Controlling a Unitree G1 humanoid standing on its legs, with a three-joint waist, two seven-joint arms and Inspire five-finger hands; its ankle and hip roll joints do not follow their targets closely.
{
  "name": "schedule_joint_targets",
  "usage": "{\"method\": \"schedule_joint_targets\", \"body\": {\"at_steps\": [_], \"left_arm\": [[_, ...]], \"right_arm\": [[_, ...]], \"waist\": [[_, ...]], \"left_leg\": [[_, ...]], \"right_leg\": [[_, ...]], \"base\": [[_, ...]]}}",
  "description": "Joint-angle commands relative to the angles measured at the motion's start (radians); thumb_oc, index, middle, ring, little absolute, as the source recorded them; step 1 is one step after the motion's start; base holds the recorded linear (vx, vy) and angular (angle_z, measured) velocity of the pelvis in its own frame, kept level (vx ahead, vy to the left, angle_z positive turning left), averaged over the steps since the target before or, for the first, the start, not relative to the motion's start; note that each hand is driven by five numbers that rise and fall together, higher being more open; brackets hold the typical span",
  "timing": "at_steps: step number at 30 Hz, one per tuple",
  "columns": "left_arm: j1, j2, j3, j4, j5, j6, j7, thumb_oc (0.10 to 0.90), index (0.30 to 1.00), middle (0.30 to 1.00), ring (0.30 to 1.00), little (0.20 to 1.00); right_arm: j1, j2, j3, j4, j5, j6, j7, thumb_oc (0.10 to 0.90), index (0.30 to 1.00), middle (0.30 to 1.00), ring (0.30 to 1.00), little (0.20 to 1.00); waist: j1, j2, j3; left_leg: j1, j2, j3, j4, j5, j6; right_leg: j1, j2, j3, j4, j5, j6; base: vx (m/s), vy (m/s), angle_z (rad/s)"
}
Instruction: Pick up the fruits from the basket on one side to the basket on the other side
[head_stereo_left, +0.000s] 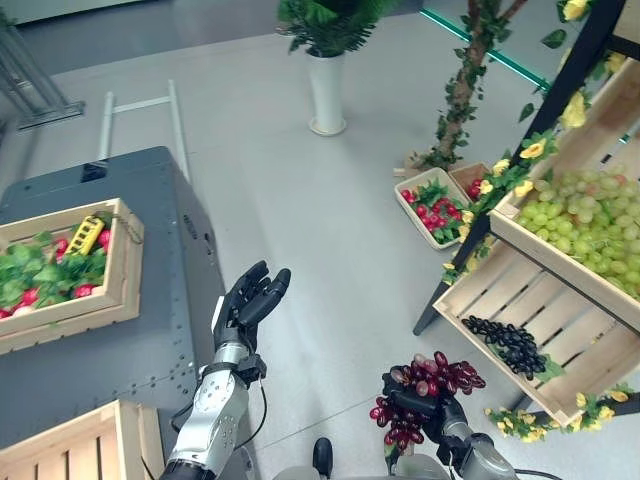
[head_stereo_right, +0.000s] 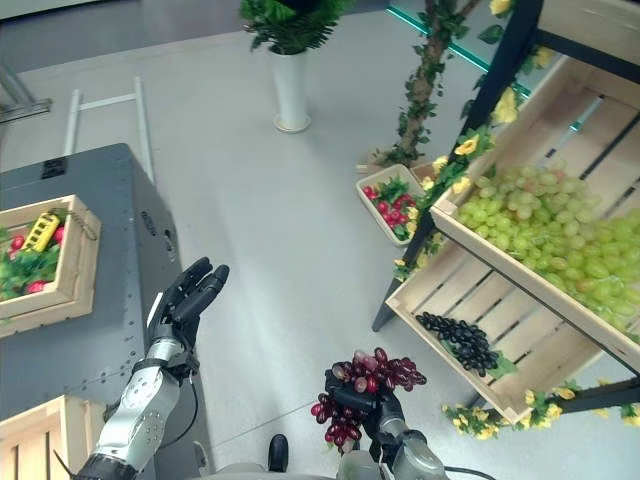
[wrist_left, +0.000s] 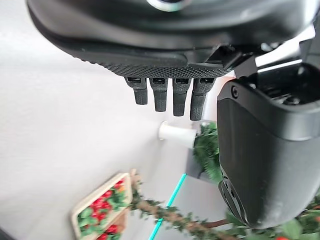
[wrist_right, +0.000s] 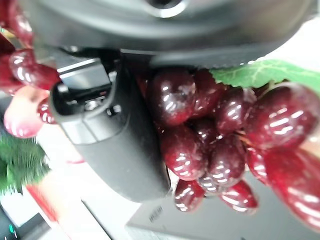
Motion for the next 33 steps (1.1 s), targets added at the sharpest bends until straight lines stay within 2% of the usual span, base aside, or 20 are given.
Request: {"method": "schedule_joint_targets", "body": {"at_steps": [1,4,5,6,7,11,13,15,16,17,18,19,20,21,22,25,28,29,31,33], "left_arm": [[-0.043,0.047,0.070,-0.079,0.019,-0.107,-0.012,0.800,0.900,0.900,0.900,0.900],[-0.056,0.053,0.075,-0.053,-0.008,-0.105,-0.022,0.800,0.900,0.900,0.900,0.900],[-0.058,0.048,0.076,-0.045,-0.019,-0.108,-0.012,0.800,0.900,0.900,0.900,0.900],[-0.057,0.043,0.076,-0.048,-0.024,-0.102,-0.006,0.800,0.900,0.900,0.900,0.900],[-0.051,0.034,0.076,-0.057,-0.042,-0.095,0.002,0.800,0.900,0.900,0.900,0.900],[-0.046,0.025,0.069,-0.074,-0.040,-0.107,0.002,0.800,0.900,0.900,0.900,0.900],[-0.050,0.008,0.062,-0.088,-0.040,-0.129,0.056,0.800,0.900,0.900,0.900,0.900],[-0.033,-0.002,0.066,-0.104,-0.048,-0.140,0.063,0.800,0.900,0.900,0.900,0.900],[-0.022,-0.006,0.063,-0.115,-0.048,-0.142,0.054,0.800,0.900,0.900,0.900,0.900],[-0.019,-0.007,0.060,-0.119,-0.049,-0.140,0.049,0.800,0.900,0.900,0.900,0.900],[-0.020,-0.010,0.045,-0.126,-0.053,-0.145,0.031,0.800,0.900,0.900,0.900,0.900],[-0.046,-0.015,0.023,-0.121,-0.037,-0.165,0.039,0.800,0.900,0.900,0.900,0.900],[-0.047,-0.015,0.023,-0.120,-0.037,-0.165,0.039,0.800,0.900,0.900,0.900,0.900],[-0.074,-0.009,0.010,-0.108,-0.022,-0.170,0.057,0.800,0.900,0.900,0.900,0.900],[-0.120,0.002,-0.010,-0.078,-0.036,-0.171,0.070,0.800,0.900,0.900,0.900,0.900],[-0.183,0.021,-0.032,-0.056,-0.001,-0.202,0.101,0.800,0.900,0.900,0.900,0.900],[-0.212,0.030,-0.042,-0.081,-0.004,-0.228,0.116,0.800,0.900,0.900,0.900,0.900],[-0.235,0.037,-0.056,-0.100,-0.003,-0.244,0.128,0.800,0.900,0.900,0.900,0.900],[-0.254,0.037,-0.066,-0.111,0.009,-0.248,0.141,0.800,0.900,0.900,0.900,0.900],[-0.261,0.039,-0.070,-0.132,0.014,-0.248,0.148,0.800,0.900,0.900,0.900,0.900]], "right_arm": [[-0.093,0.029,-0.048,-0.093,0.068,-0.086,0.023,0.400,0.300,0.300,0.300,0.300],[-0.117,0.041,-0.041,-0.066,0.080,-0.106,0.003,0.400,0.300,0.300,0.300,0.300],[-0.135,0.047,-0.043,-0.037,0.079,-0.108,0.007,0.400,0.300,0.300,0.300,0.300],[-0.143,0.048,-0.044,-0.030,0.083,-0.109,-0.002,0.400,0.300,0.300,0.300,0.300],[-0.149,0.044,-0.047,-0.045,0.099,-0.103,-0.030,0.400,0.300,0.300,0.300,0.300],[-0.139,0.034,-0.063,-0.069,0.089,-0.116,-0.057,0.400,0.300,0.300,0.300,0.300],[-0.145,0.027,-0.080,-0.065,0.092,-0.131,-0.071,0.400,0.300,0.300,0.300,0.300],[-0.146,0.020,-0.095,-0.068,0.081,-0.141,-0.065,0.400,0.300,0.300,0.300,0.300],[-0.143,0.009,-0.104,-0.073,0.075,-0.149,-0.065,0.400,0.300,0.300,0.300,0.300],[-0.143,0.005,-0.107,-0.075,0.071,-0.154,-0.065,0.400,0.300,0.300,0.300,0.300],[-0.158,-0.012,-0.113,-0.078,0.064,-0.184,-0.076,0.400,0.300,0.300,0.300,0.300],[-0.205,-0.021,-0.110,-0.070,0.055,-0.213,-0.089,0.400,0.300,0.300,0.300,0.300],[-0.205,-0.021,-0.110,-0.069,0.055,-0.213,-0.089,0.400,0.300,0.300,0.300,0.300],[-0.247,-0.029,-0.111,-0.060,0.047,-0.221,-0.100,0.400,0.300,0.300,0.300,0.300],[-0.283,-0.049,-0.109,-0.060,0.067,-0.224,-0.114,0.400,0.300,0.300,0.300,0.300],[-0.325,-0.071,-0.116,-0.042,0.098,-0.257,-0.115,0.400,0.300,0.300,0.300,0.300],[-0.365,-0.085,-0.112,-0.040,0.093,-0.304,-0.125,0.400,0.300,0.300,0.300,0.300],[-0.408,-0.101,-0.114,-0.040,0.087,-0.326,-0.137,0.400,0.300,0.300,0.300,0.300],[-0.455,-0.112,-0.119,-0.045,0.077,-0.330,-0.157,0.400,0.300,0.300,0.300,0.300],[-0.498,-0.132,-0.133,-0.071,0.072,-0.327,-0.173,0.400,0.300,0.300,0.300,0.300]], "waist": [[0.010,0.016,-0.019],[0.022,0.016,-0.019],[0.030,0.008,-0.022],[0.032,0.006,-0.024],[0.025,0.004,-0.025],[0.013,-0.004,-0.020],[0.007,-0.017,-0.011],[0.006,-0.032,-0.002],[0.010,-0.038,0.011],[0.012,-0.039,0.016],[0.022,-0.034,0.048],[0.027,-0.026,0.069],[0.027,-0.026,0.069],[0.024,-0.023,0.083],[0.020,-0.020,0.105],[0.016,-0.012,0.155],[0.020,-0.003,0.205],[0.023,0.005,0.243],[0.026,0.010,0.268],[0.029,0.010,0.296]], "left_leg": [[0.011,-0.009,0.004,0.002,-0.105,0.018],[0.005,-0.001,0.027,0.002,-0.104,0.014],[0.005,0.001,0.050,0.002,-0.106,0.005],[0.005,0.006,0.056,0.002,-0.104,-0.001],[0.008,0.017,0.054,0.002,-0.097,-0.009],[0.023,0.045,0.071,0.002,-0.080,-0.026],[0.016,0.066,0.078,0.048,-0.083,-0.042],[-0.015,0.076,0.096,0.154,-0.113,-0.052],[-0.069,0.084,0.087,0.266,-0.114,-0.062],[-0.095,0.086,0.079,0.307,-0.109,-0.066],[-0.187,0.083,0.030,0.378,-0.064,-0.083],[-0.191,0.077,0.019,0.285,-0.048,-0.085],[-0.190,0.077,0.020,0.283,-0.047,-0.085],[-0.177,0.086,0.041,0.264,-0.081,-0.065],[-0.193,0.082,0.040,0.315,-0.127,-0.052],[-0.255,0.098,0.041,0.429,-0.149,-0.062],[-0.335,0.091,0.023,0.522,-0.170,-0.056],[-0.388,0.088,0.011,0.579,-0.183,-0.066],[-0.437,0.085,0.006,0.624,-0.195,-0.062],[-0.502,0.085,0.003,0.707,-0.235,-0.044]], "right_leg": [[0.053,-0.067,-0.076,0.115,-0.064,0.021],[0.067,-0.092,-0.105,0.082,-0.058,0.022],[0.095,-0.088,-0.132,0.011,-0.044,0.033],[0.104,-0.083,-0.133,-0.011,-0.040,0.034],[0.111,-0.067,-0.108,-0.023,-0.044,0.029],[0.126,-0.046,-0.101,-0.006,-0.071,0.005],[0.136,-0.033,-0.099,-0.012,-0.078,-0.016],[0.140,-0.031,-0.099,-0.015,-0.081,-0.034],[0.141,-0.027,-0.095,-0.006,-0.084,-0.049],[0.139,-0.025,-0.093,-0.001,-0.085,-0.054],[0.129,-0.019,-0.086,0.031,-0.095,-0.064],[0.112,-0.018,-0.088,0.065,-0.108,-0.057],[0.112,-0.019,-0.087,0.066,-0.109,-0.056],[0.085,-0.026,-0.104,0.109,-0.131,-0.060],[0.048,-0.034,-0.104,0.167,-0.157,-0.064],[-0.010,-0.034,-0.113,0.273,-0.199,-0.079],[-0.099,-0.045,-0.115,0.366,-0.220,-0.092],[-0.151,-0.040,-0.112,0.432,-0.249,-0.098],[-0.209,-0.040,-0.110,0.500,-0.268,-0.107],[-0.284,-0.046,-0.105,0.593,-0.295,-0.119]], "base": [[-0.01,-0.067,-0.99],[0.00,-0.166,-0.58],[0.05,-0.286,-0.40],[0.10,-0.364,-0.51],[0.10,-0.289,-0.39],[0.10,-0.283,-0.14],[0.08,-0.307,-0.04],[0.04,-0.211,-0.07],[0.00,-0.134,-0.07],[-0.08,-0.118,-0.02],[-0.14,-0.001,0.06],[-0.13,0.020,0.10],[-0.08,0.084,0.00],[-0.06,0.074,-0.25],[-0.08,0.088,-0.45],[-0.06,0.033,-0.43],[-0.11,0.049,0.27],[-0.16,0.106,0.18],[-0.12,0.106,0.22],[-0.08,0.083,0.24]]}}
